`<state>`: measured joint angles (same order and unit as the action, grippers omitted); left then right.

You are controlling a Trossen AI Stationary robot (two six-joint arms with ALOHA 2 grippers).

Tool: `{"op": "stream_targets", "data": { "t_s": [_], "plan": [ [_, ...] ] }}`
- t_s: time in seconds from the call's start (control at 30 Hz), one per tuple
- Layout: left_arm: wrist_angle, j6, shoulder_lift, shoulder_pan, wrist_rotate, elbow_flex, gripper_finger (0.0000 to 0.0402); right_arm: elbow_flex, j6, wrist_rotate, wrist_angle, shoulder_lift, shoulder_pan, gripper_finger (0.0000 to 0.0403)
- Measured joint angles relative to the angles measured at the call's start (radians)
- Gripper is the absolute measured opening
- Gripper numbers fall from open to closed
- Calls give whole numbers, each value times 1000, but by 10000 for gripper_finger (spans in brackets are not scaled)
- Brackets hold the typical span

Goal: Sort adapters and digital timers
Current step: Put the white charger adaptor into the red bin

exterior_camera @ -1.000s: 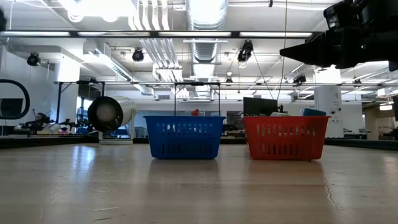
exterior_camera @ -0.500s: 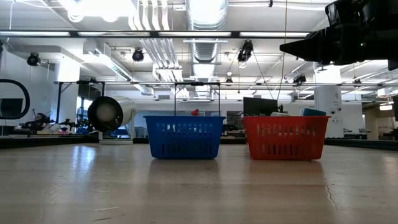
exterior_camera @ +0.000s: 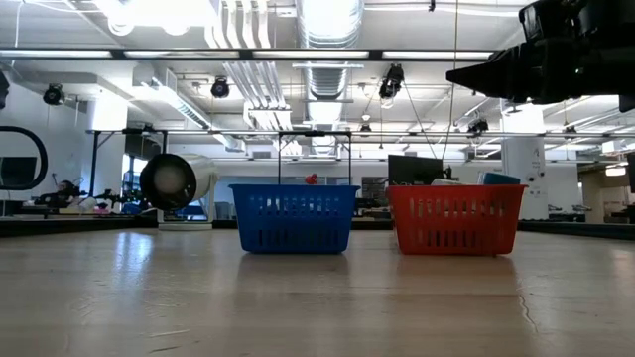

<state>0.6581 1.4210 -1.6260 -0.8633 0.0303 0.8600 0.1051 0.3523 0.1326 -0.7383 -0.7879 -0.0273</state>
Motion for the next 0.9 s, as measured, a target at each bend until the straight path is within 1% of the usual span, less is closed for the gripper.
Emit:
{"op": "stream_targets", "data": {
  "t_s": [0.13, 0.33, 0.4, 0.5, 0.63, 0.83, 0.9],
  "plan": [
    [-1, -1, 0, 6, 0, 0, 266, 0, 0, 0, 0, 0, 0, 8],
    [-2, -3, 0, 7, -20, -1, 252, 0, -1, 0, 0, 0, 0, 8],
    [-3, -3, 0, 8, -28, -7, 242, 0, -1, 0, 0, 0, 0, 8],
    [-4, -11, 0, 9, -34, -23, 204, 0, -1, 0, 0, 0, 0, 8],
    [-9, -29, 6, 9, -50, -43, 130, 0, -1, 0, 0, 0, 0, 8],
    [-10, -140, 12, 10, -53, -47, 129, 0, -51, -1, 6, 0, 0, 8],
    [-4, -179, 21, 11, -69, -50, 129, 0, -66, -1, 15, 0, 0, 8]
  ]
}}
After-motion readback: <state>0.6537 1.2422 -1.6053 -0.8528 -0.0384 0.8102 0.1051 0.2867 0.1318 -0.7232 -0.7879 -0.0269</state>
